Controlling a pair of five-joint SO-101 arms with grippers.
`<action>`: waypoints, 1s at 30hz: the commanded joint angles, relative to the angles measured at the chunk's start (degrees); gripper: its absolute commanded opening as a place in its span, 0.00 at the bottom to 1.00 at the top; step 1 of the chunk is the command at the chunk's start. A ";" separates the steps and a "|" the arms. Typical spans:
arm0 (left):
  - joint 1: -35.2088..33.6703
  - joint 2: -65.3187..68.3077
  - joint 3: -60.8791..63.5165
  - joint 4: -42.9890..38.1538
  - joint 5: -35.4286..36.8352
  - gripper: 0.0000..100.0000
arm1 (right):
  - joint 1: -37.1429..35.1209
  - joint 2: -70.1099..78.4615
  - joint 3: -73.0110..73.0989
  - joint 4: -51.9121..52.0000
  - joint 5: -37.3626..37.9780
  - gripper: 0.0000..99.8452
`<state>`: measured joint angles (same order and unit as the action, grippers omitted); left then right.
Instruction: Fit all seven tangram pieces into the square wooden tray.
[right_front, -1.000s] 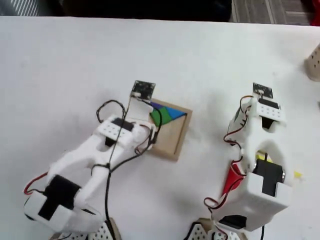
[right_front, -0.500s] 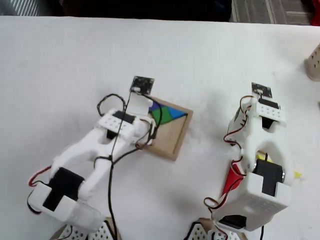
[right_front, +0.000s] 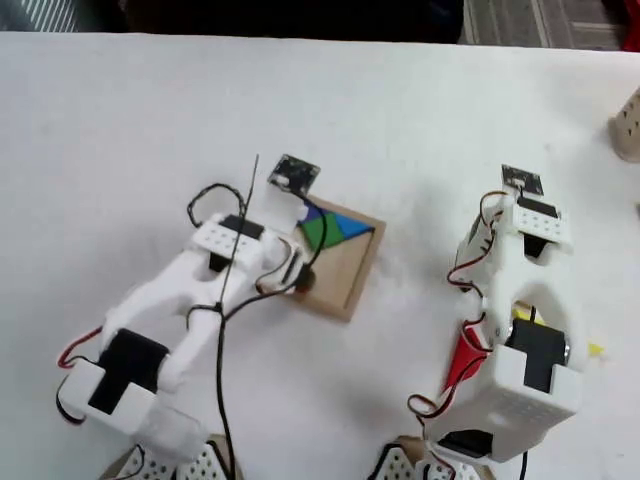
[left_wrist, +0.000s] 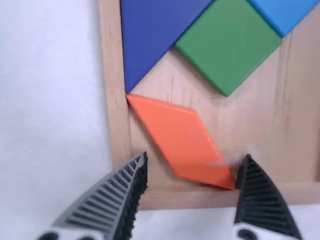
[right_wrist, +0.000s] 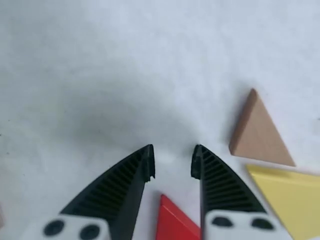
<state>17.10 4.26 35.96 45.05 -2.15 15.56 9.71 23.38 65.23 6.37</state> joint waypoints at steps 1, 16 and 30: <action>-0.13 0.13 -2.20 -0.70 -1.41 0.18 | -0.48 -2.07 -0.26 -0.57 0.88 0.12; -0.66 8.75 -12.48 2.46 -1.23 0.06 | -0.48 -2.07 -0.35 -0.66 0.97 0.12; -0.75 -6.29 -12.04 9.49 -1.76 0.07 | -0.57 -2.07 -0.26 -1.45 0.97 0.12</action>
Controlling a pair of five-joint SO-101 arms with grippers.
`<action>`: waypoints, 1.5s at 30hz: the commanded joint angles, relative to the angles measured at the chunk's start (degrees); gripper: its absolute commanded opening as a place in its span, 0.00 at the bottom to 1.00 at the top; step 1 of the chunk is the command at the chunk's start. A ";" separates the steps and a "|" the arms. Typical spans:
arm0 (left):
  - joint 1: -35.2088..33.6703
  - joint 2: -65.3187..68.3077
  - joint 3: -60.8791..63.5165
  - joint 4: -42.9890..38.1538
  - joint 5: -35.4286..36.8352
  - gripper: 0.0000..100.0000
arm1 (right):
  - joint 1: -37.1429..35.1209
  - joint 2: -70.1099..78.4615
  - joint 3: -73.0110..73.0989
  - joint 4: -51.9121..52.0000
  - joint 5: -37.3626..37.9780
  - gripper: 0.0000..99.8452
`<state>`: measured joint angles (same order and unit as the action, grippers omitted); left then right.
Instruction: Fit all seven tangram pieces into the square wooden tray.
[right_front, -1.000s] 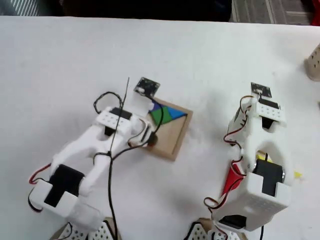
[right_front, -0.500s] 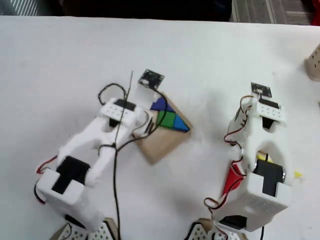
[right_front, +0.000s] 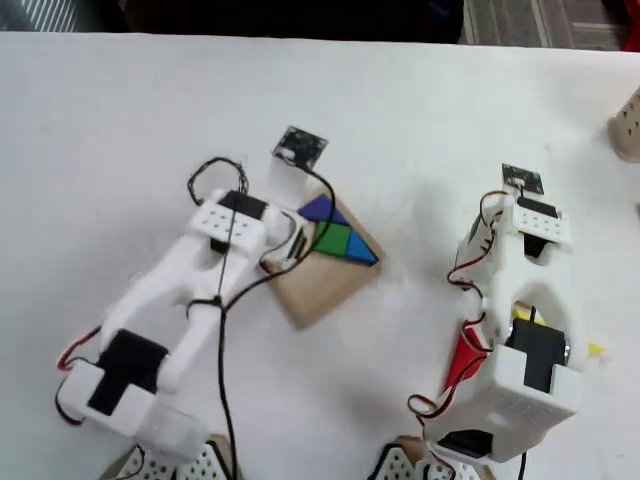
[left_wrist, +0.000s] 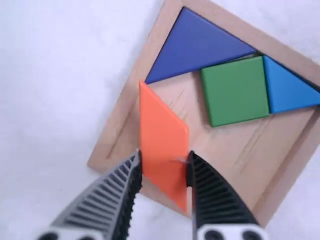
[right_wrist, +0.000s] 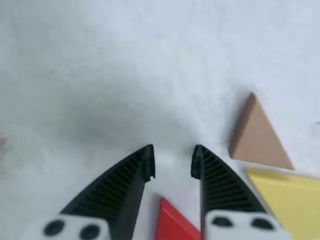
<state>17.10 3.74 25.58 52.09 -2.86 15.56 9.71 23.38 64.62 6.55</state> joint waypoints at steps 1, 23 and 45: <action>-0.75 -6.02 -1.67 3.34 -1.58 0.07 | -0.57 -2.07 -0.26 -0.84 0.79 0.12; -4.44 -6.46 -2.20 1.85 -31.91 0.07 | -0.57 -2.07 -0.26 -0.84 0.79 0.12; -10.24 17.80 -22.15 -6.33 4.04 0.25 | -0.57 -1.98 -0.18 -1.54 0.88 0.12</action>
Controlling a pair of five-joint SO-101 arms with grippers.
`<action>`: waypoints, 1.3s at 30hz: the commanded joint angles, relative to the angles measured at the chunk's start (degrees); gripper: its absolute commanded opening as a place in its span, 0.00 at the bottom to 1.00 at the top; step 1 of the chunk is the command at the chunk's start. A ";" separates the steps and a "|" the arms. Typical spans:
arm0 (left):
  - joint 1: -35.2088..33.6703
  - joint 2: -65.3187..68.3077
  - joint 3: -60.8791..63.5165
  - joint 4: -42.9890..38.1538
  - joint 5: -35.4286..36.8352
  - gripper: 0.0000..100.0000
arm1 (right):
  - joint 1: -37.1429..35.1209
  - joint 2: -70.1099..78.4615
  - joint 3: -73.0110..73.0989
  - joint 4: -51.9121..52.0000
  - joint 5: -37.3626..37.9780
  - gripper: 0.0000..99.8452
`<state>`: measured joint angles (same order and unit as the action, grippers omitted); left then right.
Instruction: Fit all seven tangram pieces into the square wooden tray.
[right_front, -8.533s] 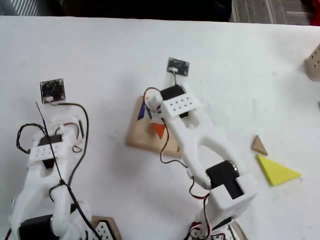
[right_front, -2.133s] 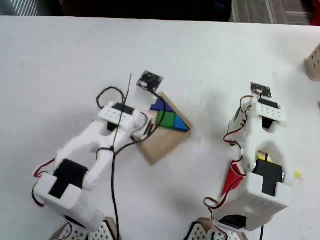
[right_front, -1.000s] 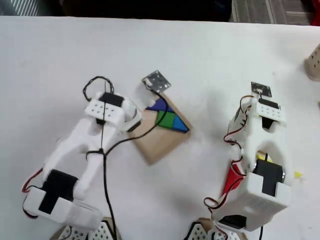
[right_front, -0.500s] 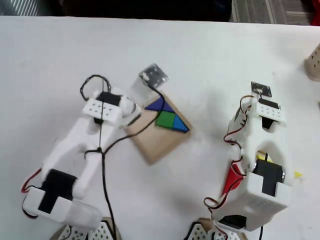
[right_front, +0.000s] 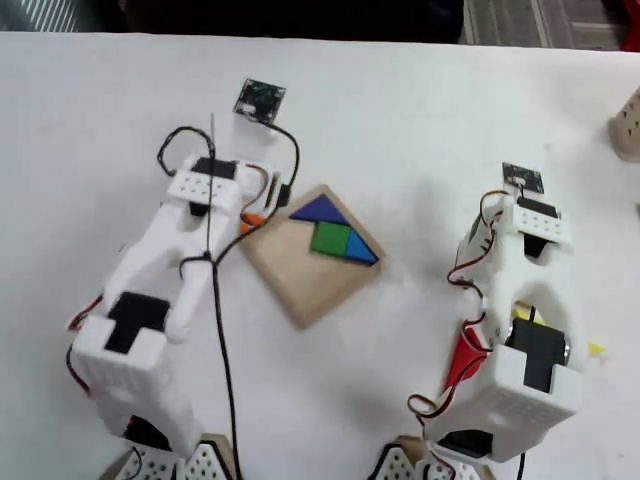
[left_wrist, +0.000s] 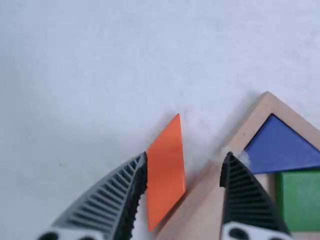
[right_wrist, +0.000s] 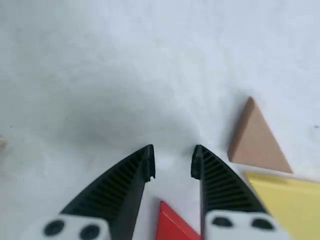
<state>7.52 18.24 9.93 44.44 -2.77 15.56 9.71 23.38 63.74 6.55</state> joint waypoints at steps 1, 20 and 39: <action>-1.19 4.53 -7.47 1.32 4.22 0.23 | -0.57 -1.98 -0.18 -0.66 0.97 0.12; -3.65 11.12 -12.31 13.27 4.40 0.28 | -1.54 -1.98 -0.09 -0.66 2.73 0.12; -3.91 11.21 -12.22 19.34 6.86 0.27 | -1.54 -1.98 -0.09 -0.75 2.81 0.12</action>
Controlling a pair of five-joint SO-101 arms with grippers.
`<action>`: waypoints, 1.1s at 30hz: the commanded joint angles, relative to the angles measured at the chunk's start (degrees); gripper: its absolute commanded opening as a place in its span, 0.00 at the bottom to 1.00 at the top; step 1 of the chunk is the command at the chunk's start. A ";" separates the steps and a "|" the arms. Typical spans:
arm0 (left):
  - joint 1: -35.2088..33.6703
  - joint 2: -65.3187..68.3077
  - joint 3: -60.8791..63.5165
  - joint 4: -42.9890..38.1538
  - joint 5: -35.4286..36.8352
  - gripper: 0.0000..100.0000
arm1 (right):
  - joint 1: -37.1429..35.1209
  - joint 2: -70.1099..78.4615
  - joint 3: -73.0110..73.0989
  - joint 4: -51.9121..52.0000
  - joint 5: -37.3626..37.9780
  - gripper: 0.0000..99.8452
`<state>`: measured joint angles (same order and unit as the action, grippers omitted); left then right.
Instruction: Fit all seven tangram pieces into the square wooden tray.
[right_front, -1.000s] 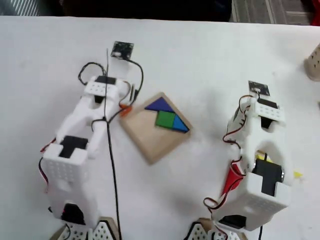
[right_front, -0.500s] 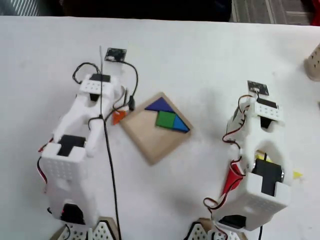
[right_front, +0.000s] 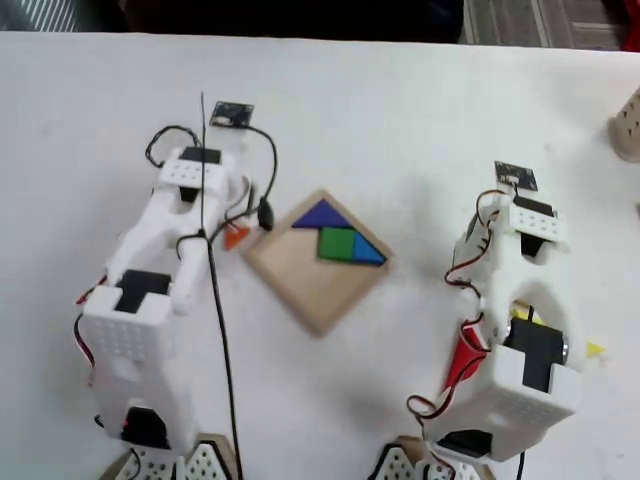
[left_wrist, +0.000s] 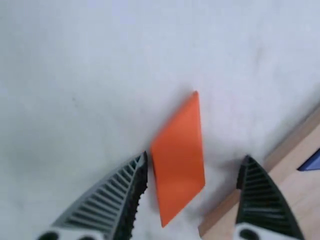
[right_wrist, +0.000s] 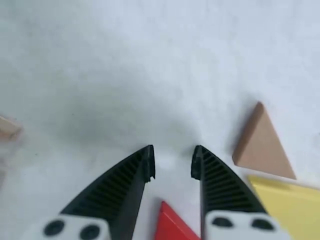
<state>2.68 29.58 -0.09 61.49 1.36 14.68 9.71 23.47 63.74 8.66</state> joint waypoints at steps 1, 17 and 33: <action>1.01 -0.04 -2.20 2.29 4.75 0.23 | -0.66 -1.98 -0.18 -0.75 0.70 0.12; 2.33 2.68 -9.58 8.18 4.57 0.02 | -0.66 -1.98 -0.18 -0.75 0.70 0.12; 13.23 2.68 -21.45 29.45 -2.02 0.02 | -0.66 -1.98 -0.18 -1.19 0.70 0.12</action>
<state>12.00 33.19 -18.90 88.66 0.04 14.68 9.71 23.47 63.74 8.66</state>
